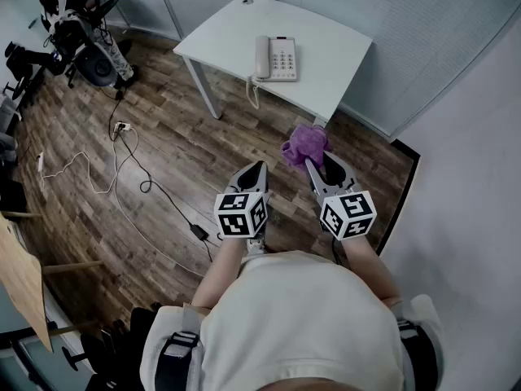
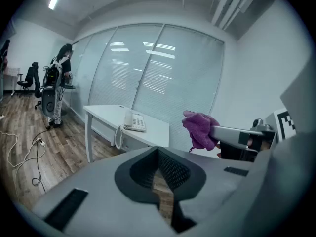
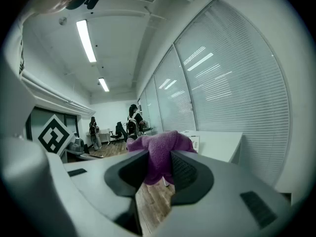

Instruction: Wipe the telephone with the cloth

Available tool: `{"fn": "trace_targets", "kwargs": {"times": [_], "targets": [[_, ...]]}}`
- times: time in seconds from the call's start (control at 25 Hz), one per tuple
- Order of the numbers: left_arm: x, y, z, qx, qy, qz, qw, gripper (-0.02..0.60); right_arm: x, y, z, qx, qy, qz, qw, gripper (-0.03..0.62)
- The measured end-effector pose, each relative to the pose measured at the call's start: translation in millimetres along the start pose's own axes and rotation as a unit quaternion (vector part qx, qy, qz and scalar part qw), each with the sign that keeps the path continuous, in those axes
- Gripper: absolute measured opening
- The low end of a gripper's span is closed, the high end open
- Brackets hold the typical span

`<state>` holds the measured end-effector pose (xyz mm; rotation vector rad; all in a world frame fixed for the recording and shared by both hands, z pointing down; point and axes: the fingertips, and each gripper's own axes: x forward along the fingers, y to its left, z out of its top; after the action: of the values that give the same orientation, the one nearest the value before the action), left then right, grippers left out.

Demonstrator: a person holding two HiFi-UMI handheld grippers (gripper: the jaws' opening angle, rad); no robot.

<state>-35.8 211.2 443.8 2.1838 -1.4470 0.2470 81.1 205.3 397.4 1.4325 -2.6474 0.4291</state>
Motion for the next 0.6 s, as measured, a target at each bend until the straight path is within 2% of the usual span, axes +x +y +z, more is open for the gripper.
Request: {"fn": "trace_targets", "kwargs": {"times": [0.2,0.6], "targets": [[0.0,-20.9,-11.2,0.022,-0.001,-0.010,0.9997,0.020,-15.0,-4.3,-8.8,0.006,-0.007,-0.005,1.000,0.135],[-18.1,3.3,-10.8,0.027,0.004,-0.012,0.9995,0.020,-8.2,26.9,-13.8,0.014,-0.011,-0.003,1.000,0.137]]}}
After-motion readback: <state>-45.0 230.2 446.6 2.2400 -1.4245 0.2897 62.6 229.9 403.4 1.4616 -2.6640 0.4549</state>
